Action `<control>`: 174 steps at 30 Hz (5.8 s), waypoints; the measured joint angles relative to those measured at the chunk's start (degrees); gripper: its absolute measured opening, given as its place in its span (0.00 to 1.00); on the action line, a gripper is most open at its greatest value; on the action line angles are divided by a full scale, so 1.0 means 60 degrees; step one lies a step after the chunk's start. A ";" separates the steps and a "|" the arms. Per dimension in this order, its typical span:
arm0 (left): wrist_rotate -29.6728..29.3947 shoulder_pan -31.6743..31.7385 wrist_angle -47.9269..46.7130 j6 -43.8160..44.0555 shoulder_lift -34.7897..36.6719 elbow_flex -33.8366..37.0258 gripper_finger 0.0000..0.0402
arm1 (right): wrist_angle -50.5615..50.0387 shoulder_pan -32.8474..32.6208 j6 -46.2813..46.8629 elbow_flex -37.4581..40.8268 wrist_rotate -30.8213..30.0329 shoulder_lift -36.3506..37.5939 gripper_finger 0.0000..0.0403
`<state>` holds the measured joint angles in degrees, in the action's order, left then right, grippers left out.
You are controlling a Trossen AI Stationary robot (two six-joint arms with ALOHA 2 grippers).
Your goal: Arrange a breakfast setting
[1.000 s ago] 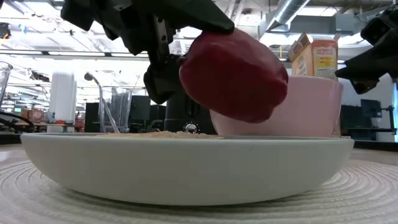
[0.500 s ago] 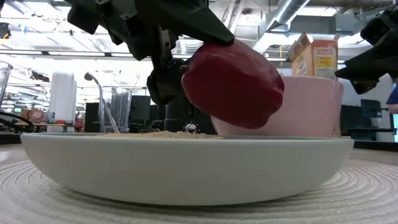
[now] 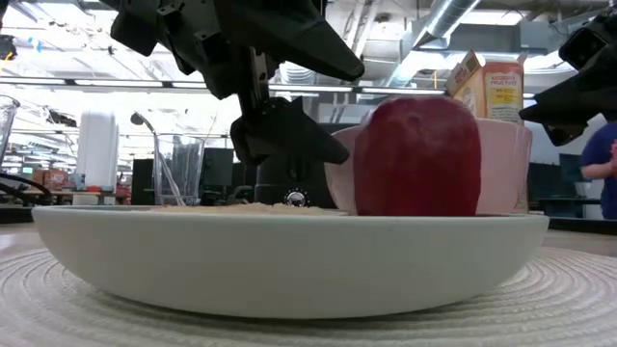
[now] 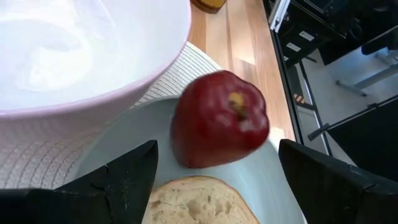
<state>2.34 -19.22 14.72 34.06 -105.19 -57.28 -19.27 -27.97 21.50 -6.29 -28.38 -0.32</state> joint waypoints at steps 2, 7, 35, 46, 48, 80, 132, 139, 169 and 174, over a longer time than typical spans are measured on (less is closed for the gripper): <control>0.0005 -0.0001 0.0000 0.0039 0.0000 0.0000 0.79 | 0.0003 -0.0001 0.0000 -0.0002 0.0000 0.0000 0.40; 0.0283 0.0003 -0.0048 0.0304 0.0004 0.0000 0.80 | 0.0003 -0.0002 0.0001 -0.0002 0.0000 0.0000 0.40; -0.0689 0.0607 -0.2900 -0.4265 0.7515 0.1244 0.80 | 0.0000 -0.0003 0.0004 -0.0003 0.0000 0.0004 0.40; -0.1113 0.0811 -0.2362 -0.3981 1.1143 0.4548 0.80 | 0.0000 -0.0001 0.0004 -0.0003 0.0000 0.0001 0.40; -0.1119 0.0811 -0.1865 -0.3922 1.1653 0.5226 0.80 | 0.0002 -0.0003 0.0004 -0.0003 0.0000 0.0004 0.40; -0.1332 0.0811 0.0260 -0.3893 1.3559 0.9012 0.80 | 0.0000 0.0000 0.0000 0.0000 0.0000 0.0000 0.40; -0.1503 0.0785 -0.3512 -0.3784 1.6349 0.8990 0.80 | 0.0003 0.0000 0.0003 -0.0003 0.0000 0.0004 0.40; -0.1503 0.0785 -0.3519 -0.3784 1.6349 0.8990 0.80 | 0.0022 0.0000 0.0707 -0.0003 0.0000 0.0004 0.40; -0.1496 0.0785 -0.3530 -0.3784 1.6345 0.8987 0.80 | 0.4423 -0.0211 0.1964 -0.2874 0.0635 -0.0502 0.40; -0.1497 0.0785 -0.3530 -0.3781 1.6349 0.8987 0.80 | 0.2593 -0.0209 0.1856 -0.4924 -0.0016 -0.1472 0.40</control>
<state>-6.64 -14.50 -6.46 11.38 -7.09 -3.36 -3.71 -29.22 32.63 -35.83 -28.48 -9.15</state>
